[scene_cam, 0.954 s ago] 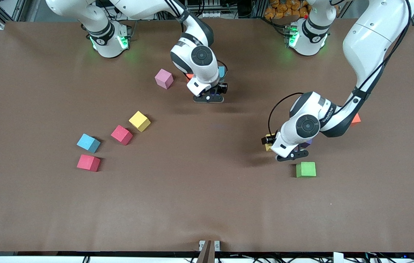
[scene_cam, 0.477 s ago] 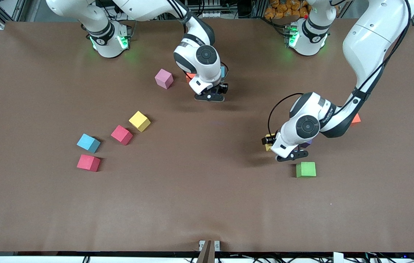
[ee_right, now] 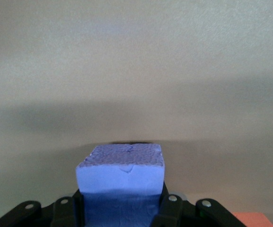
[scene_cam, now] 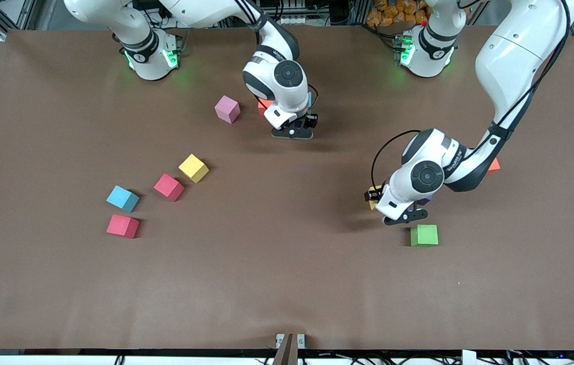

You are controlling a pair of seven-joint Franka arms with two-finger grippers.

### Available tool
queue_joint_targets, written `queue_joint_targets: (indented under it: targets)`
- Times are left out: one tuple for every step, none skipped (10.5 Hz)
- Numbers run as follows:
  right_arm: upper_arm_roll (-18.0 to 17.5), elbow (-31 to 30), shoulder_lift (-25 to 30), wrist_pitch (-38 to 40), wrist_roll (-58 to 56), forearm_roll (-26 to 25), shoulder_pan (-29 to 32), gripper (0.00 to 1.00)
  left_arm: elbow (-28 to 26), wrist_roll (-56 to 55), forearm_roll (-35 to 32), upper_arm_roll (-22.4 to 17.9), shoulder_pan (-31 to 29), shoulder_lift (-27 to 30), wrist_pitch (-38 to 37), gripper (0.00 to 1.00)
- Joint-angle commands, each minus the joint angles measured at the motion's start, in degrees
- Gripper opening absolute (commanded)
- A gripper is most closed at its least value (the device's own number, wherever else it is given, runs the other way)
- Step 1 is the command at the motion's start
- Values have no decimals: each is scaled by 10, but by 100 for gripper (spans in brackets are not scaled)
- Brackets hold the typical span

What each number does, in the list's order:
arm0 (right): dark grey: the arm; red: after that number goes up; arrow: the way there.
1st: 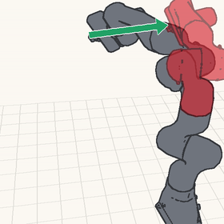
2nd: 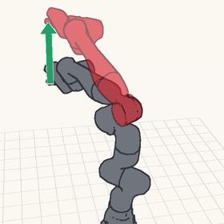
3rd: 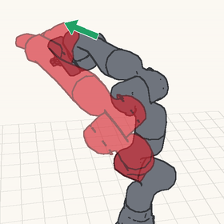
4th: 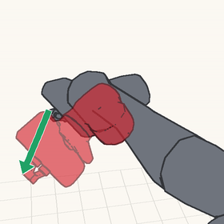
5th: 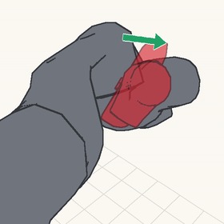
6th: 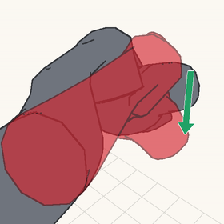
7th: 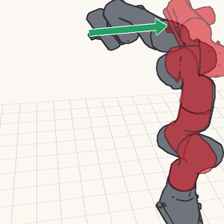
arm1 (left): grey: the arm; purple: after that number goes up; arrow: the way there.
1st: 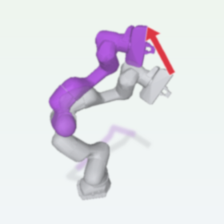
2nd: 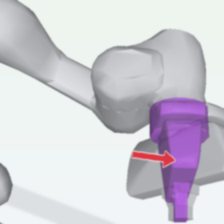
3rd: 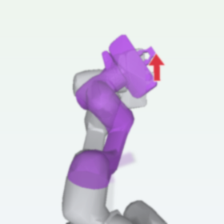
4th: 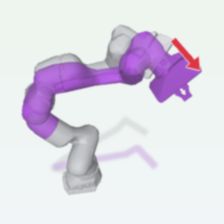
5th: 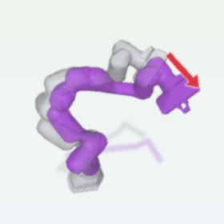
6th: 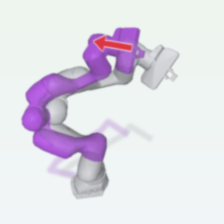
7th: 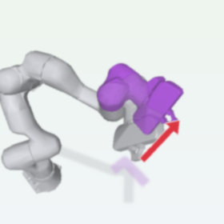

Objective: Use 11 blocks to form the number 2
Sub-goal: 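Carry the blue cube toward the cube row while the left gripper lifts yellow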

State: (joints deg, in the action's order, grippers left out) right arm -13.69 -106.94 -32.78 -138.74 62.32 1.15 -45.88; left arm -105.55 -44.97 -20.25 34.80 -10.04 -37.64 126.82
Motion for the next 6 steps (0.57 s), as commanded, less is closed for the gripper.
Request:
queue_joint_targets:
  targets:
    - [5, 12, -7, -3, 26, -11, -18, 36, 14, 4, -15, 0, 2, -6, -11, 57]
    - [5, 10, -7, -3, 26, -11, -20, 36, 15, 3, -14, 0, 2, -6, -11, 56]
    - [5, 10, -8, -3, 26, -11, -20, 36, 17, 3, -14, 0, 1, -5, -11, 56]
    - [5, 9, -10, -4, 26, -12, -23, 36, 22, 2, -14, 0, 2, -5, -18, 57]
    - [5, 9, -12, -4, 26, -18, -25, 36, 27, 2, -14, 0, 3, -4, -22, 57]
    - [5, 9, -14, -5, 27, -25, -25, 37, 28, 1, -14, 0, 4, -2, -23, 56]
